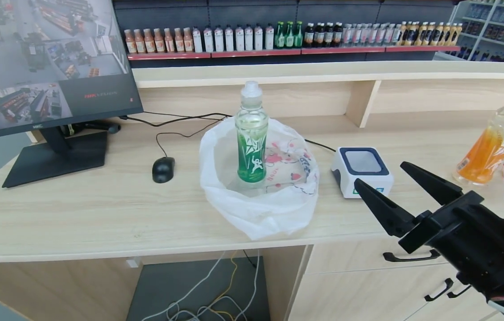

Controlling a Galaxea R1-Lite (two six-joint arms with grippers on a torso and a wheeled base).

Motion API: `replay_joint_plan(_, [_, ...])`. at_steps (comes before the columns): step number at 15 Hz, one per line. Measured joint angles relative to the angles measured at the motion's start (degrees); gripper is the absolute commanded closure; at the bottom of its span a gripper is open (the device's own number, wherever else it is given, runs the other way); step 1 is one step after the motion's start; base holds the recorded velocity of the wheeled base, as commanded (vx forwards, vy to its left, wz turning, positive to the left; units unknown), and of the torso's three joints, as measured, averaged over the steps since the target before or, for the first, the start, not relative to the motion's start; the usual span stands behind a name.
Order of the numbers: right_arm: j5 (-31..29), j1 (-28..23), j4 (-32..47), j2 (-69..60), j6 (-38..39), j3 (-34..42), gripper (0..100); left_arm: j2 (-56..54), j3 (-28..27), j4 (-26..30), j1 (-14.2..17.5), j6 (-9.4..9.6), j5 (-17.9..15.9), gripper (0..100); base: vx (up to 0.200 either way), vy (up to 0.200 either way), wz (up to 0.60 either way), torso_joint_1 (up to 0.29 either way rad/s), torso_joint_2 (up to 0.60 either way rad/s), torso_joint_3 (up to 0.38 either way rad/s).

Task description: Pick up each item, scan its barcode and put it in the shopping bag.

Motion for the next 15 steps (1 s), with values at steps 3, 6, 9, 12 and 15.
replay_joint_plan(3, [0.0,-2.5,0.0,-0.8,0.0,1.4,0,0.0,0.0,0.0,0.0,-0.06,0.0,0,0.0,-0.2,0.0,0.002,0.0,0.002])
replay_joint_plan(6, [0.0,-4.5,0.0,-1.4,0.0,2.8,0,0.0,0.0,0.0,0.0,-0.11,0.0,0,0.0,-0.2,0.0,0.001,0.0,0.005])
replay_joint_plan(9, [0.0,-5.5,0.0,-1.6,0.0,3.0,0,0.0,0.0,0.0,0.0,-0.09,0.0,0,0.0,-0.2,0.0,0.002,0.0,0.002])
replay_joint_plan(12, [0.0,-6.6,0.0,-1.5,-0.1,3.1,0,0.0,0.0,0.0,0.0,-0.09,0.0,0,0.0,-0.2,0.0,0.005,0.0,0.001])
replay_joint_plan(15, [0.0,-7.9,0.0,-1.5,-0.2,3.1,0,0.0,0.0,0.0,0.0,-0.09,0.0,0,0.0,-0.2,0.0,0.002,0.0,0.004])
